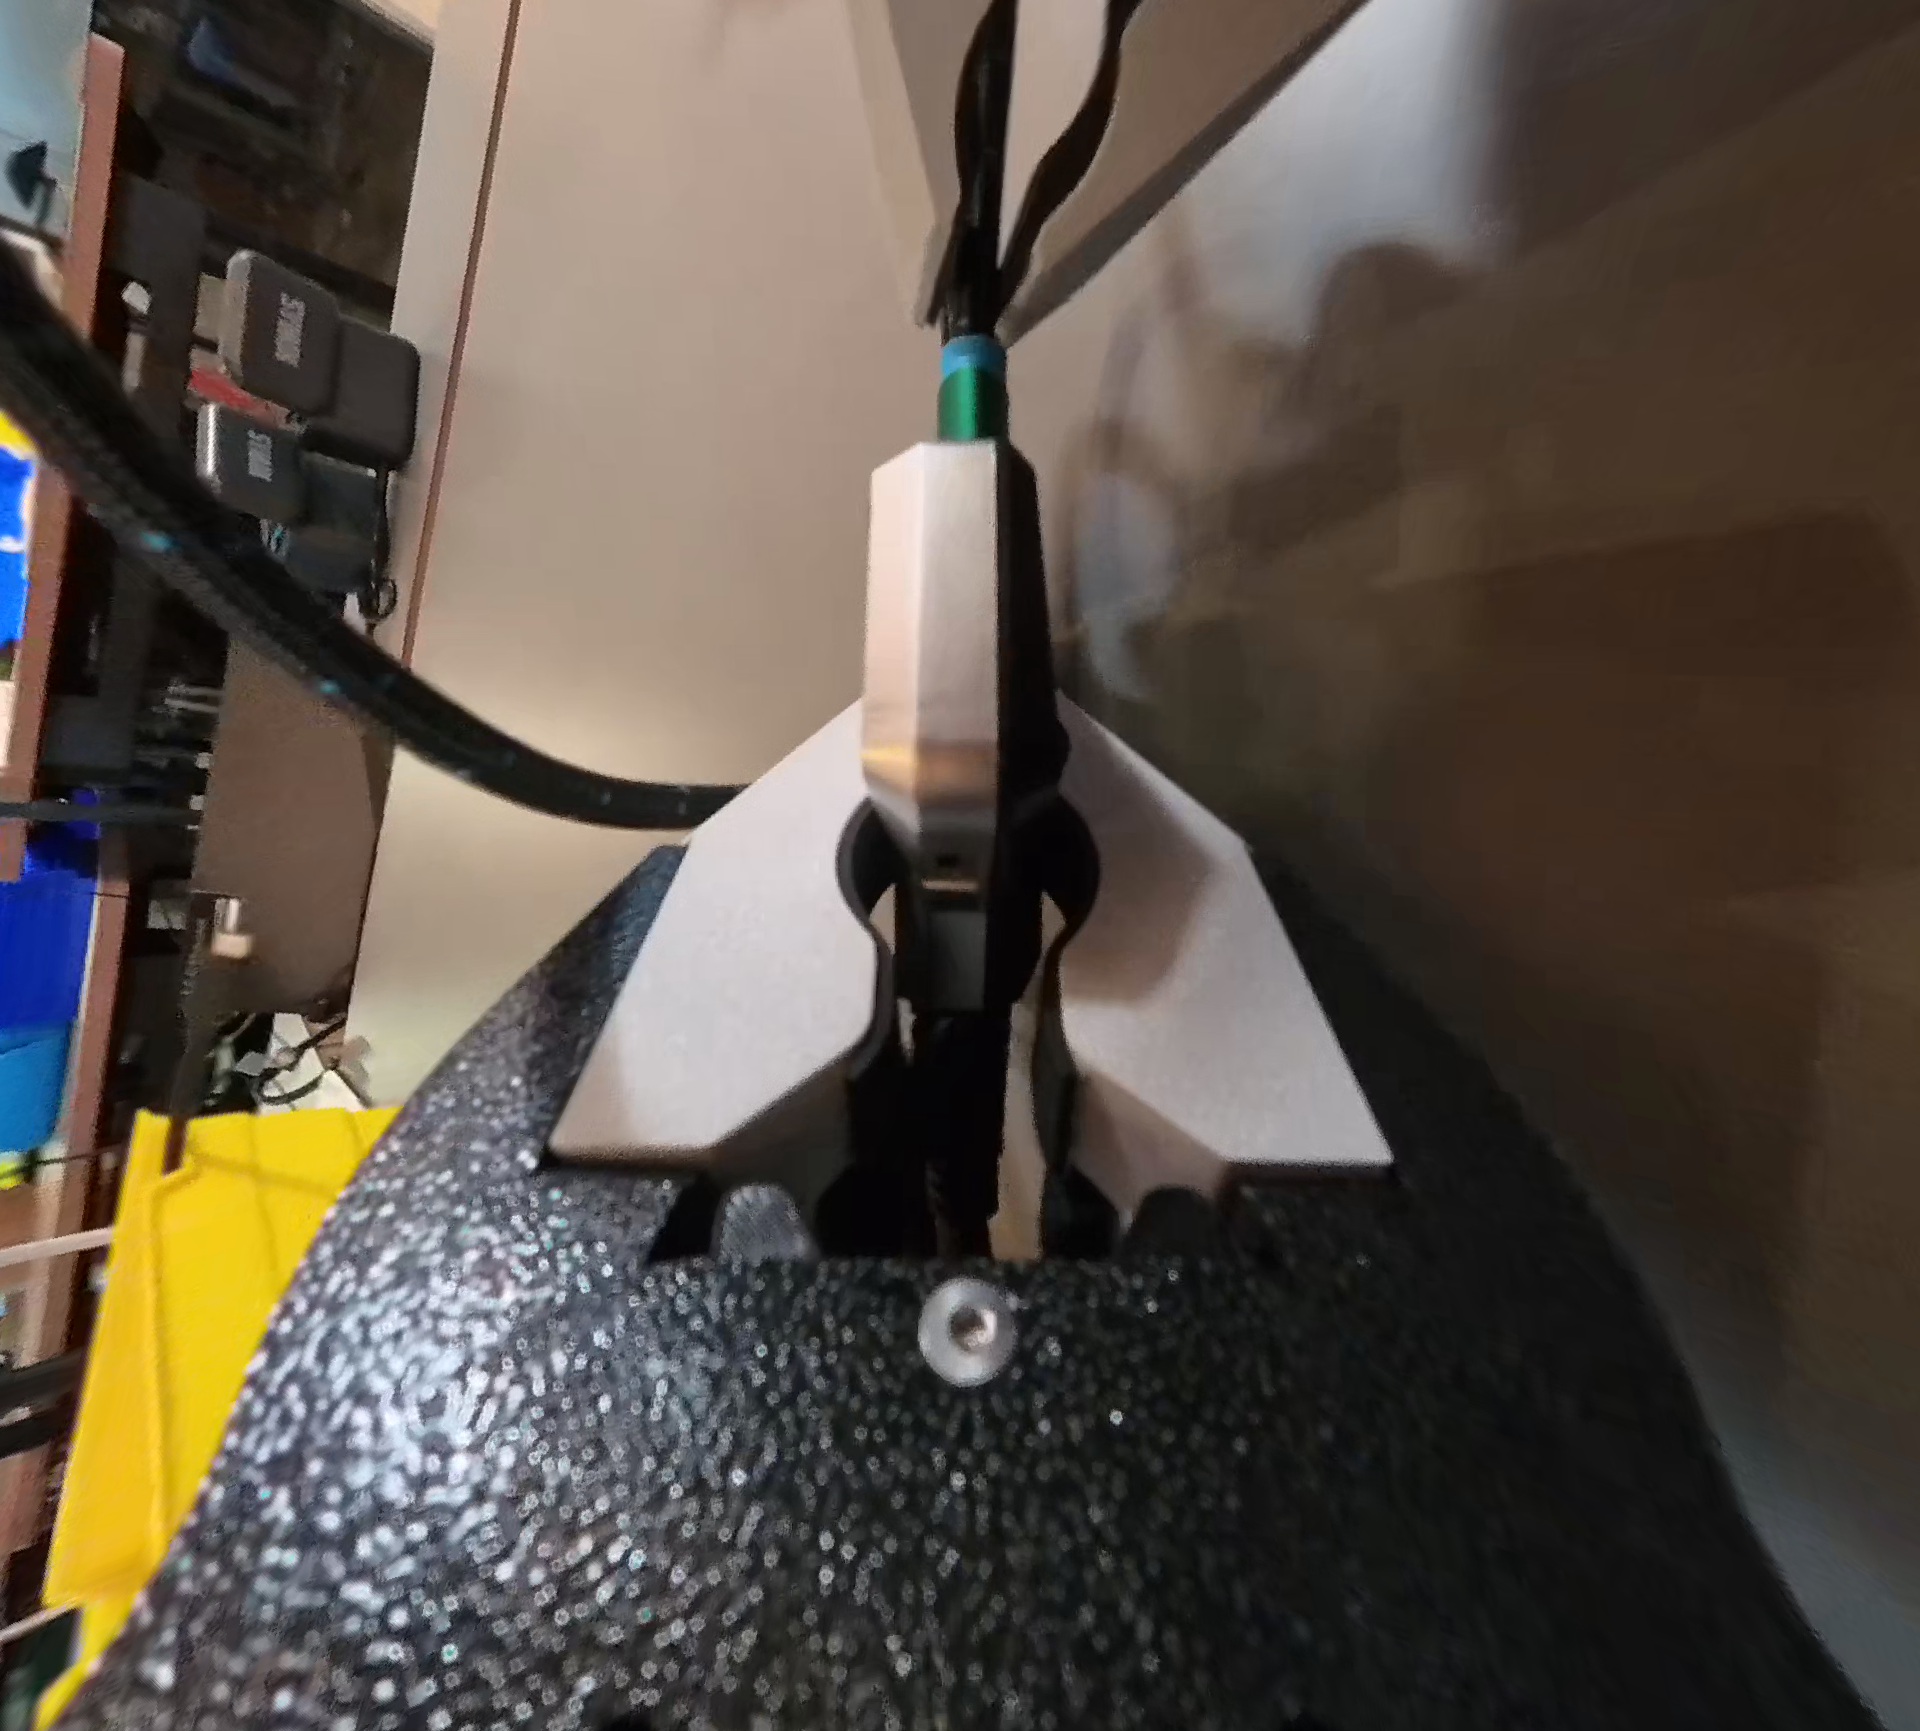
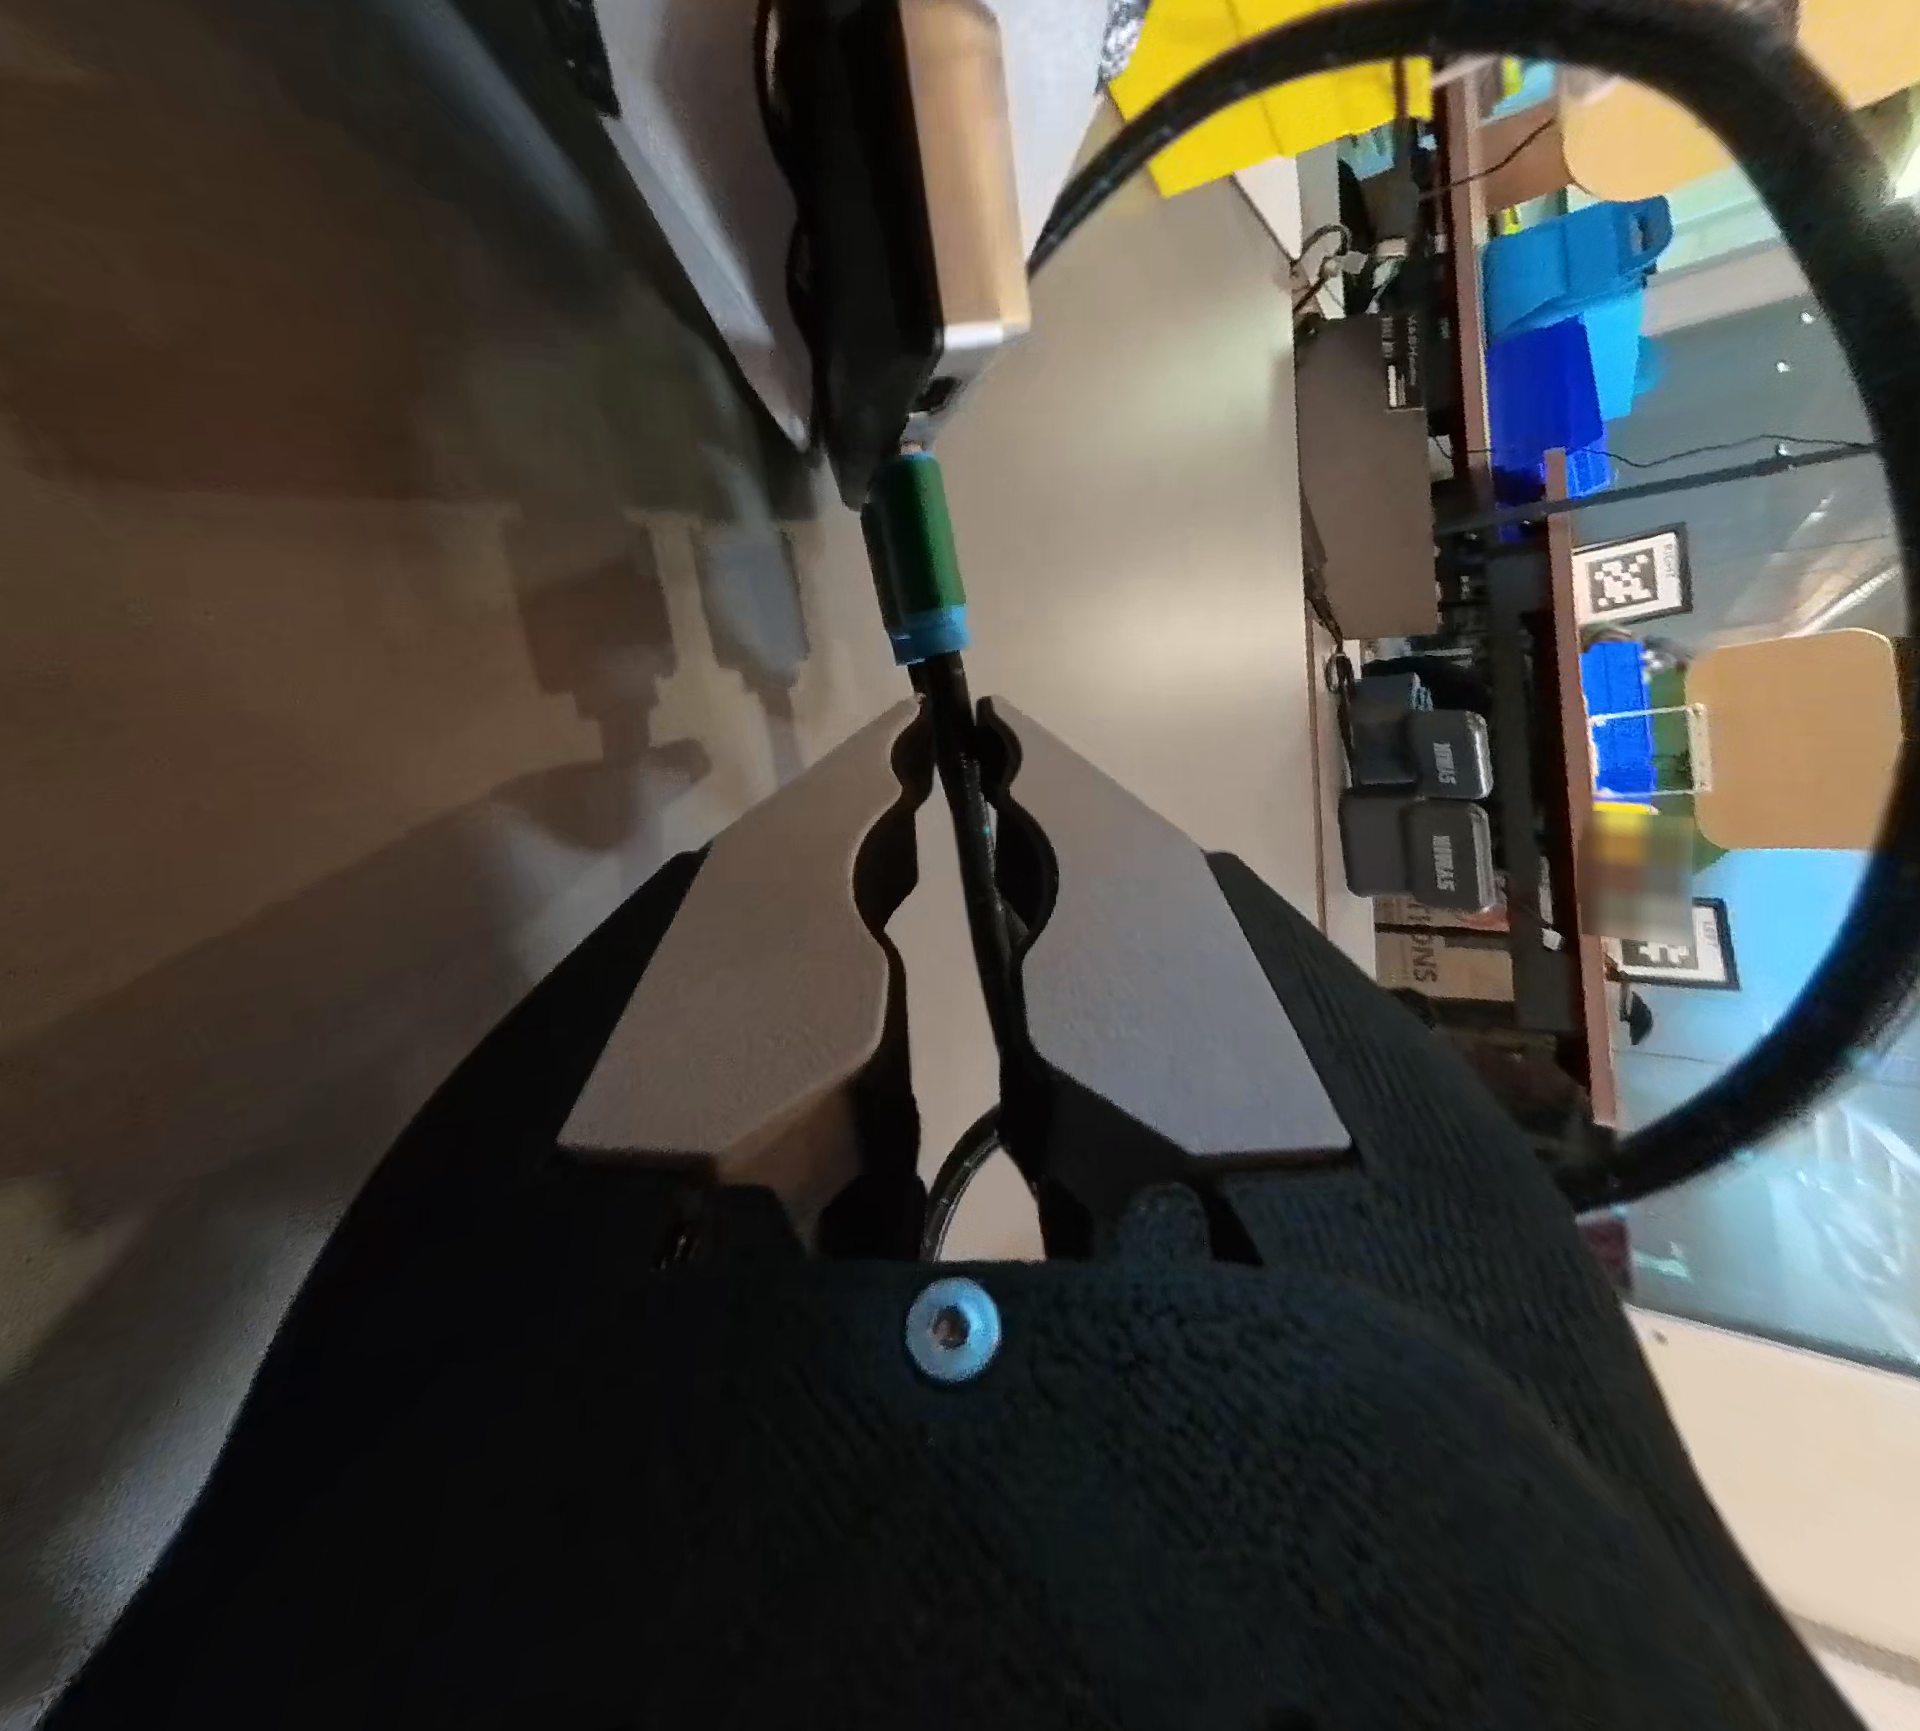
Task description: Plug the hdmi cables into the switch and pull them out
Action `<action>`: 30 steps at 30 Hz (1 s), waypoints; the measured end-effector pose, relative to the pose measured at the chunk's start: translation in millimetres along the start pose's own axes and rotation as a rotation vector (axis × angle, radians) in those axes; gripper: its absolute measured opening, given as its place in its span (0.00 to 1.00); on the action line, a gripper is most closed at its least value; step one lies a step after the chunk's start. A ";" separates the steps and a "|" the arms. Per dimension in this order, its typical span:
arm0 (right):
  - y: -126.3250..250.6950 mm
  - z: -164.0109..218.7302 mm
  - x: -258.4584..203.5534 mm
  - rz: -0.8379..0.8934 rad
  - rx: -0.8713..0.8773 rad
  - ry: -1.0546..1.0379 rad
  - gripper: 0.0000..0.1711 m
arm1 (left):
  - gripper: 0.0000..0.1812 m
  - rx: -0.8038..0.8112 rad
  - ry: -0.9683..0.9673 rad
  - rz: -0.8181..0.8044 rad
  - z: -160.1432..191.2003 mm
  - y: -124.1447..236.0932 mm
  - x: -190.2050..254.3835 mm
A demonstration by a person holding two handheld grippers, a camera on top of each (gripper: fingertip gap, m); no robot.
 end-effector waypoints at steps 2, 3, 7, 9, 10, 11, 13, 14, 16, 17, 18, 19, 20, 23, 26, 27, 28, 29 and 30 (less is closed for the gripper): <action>4.2 -3.1 2.0 0.032 0.047 -0.015 0.13 | 0.10 -0.023 0.048 -0.023 4.1 -1.5 -6.8; 8.7 -5.0 2.7 0.050 0.071 -0.011 0.18 | 0.10 -0.037 0.066 -0.046 7.5 -1.9 -11.5; 26.7 -10.3 5.2 0.125 0.210 -0.048 0.26 | 0.10 -0.028 0.199 -0.052 13.2 0.6 -30.2; 31.0 -17.7 6.0 0.098 0.281 -0.075 0.31 | 0.10 0.003 0.156 -0.047 9.1 3.8 -33.2; 32.2 -23.2 6.7 0.080 0.307 -0.071 0.31 | 0.10 0.013 0.121 -0.052 5.7 5.2 -33.6; 33.1 -29.9 6.9 0.057 0.332 -0.057 0.31 | 0.10 0.023 0.071 -0.055 1.5 6.7 -33.0; 32.7 -41.8 8.0 0.057 0.342 -0.032 0.31 | 0.10 0.044 -0.037 -0.060 -8.3 10.4 -29.3; 31.5 -46.4 7.4 0.055 0.328 -0.011 0.30 | 0.10 0.058 -0.082 -0.060 -13.2 12.6 -27.0; 29.5 -52.9 4.5 0.068 0.294 0.047 0.27 | 0.10 0.095 -0.139 -0.049 -20.8 18.5 -22.6; 28.7 -55.3 2.7 0.069 0.277 0.070 0.23 | 0.10 0.115 -0.155 -0.037 -23.5 21.9 -20.7; 28.4 -57.8 1.8 0.074 0.263 0.080 0.20 | 0.10 0.128 -0.176 -0.024 -25.5 25.2 -18.9; 29.5 -60.2 1.8 0.085 0.253 0.085 0.15 | 0.10 0.126 -0.193 -0.020 -26.9 28.1 -17.7; 31.8 -62.4 2.1 0.080 0.243 0.086 0.15 | 0.10 0.123 -0.203 -0.021 -28.5 30.5 -17.4; 42.0 -66.6 4.9 0.069 0.251 0.035 0.13 | 0.18 0.166 -0.173 -0.055 -36.2 41.3 -24.3; 57.8 -61.7 10.7 0.131 0.222 0.012 0.12 | 0.35 0.302 -0.034 -0.085 -50.2 65.0 -46.4; 66.0 -58.6 14.3 0.160 0.212 0.000 0.12 | 0.42 0.364 0.040 -0.090 -55.0 74.3 -56.5; 75.6 -54.6 18.7 0.189 0.201 -0.014 0.12 | 0.45 0.420 0.117 -0.095 -58.9 83.4 -67.5; 86.1 -50.3 23.3 0.216 0.191 -0.028 0.12 | 0.47 0.476 0.193 -0.102 -61.5 92.2 -79.2; 97.3 -45.9 27.8 0.234 0.185 -0.045 0.12 | 0.48 0.533 0.262 -0.118 -63.1 101.2 -90.8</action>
Point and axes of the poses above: each gripper's, where its closed fingertips meet, y back along the fingers, z out of its underside, x = y × z across the jaws, the point moved 10 cm from there along y, back along the fingers, and after that the axes turned 8 degrees about -z, right-handed, at the moved point
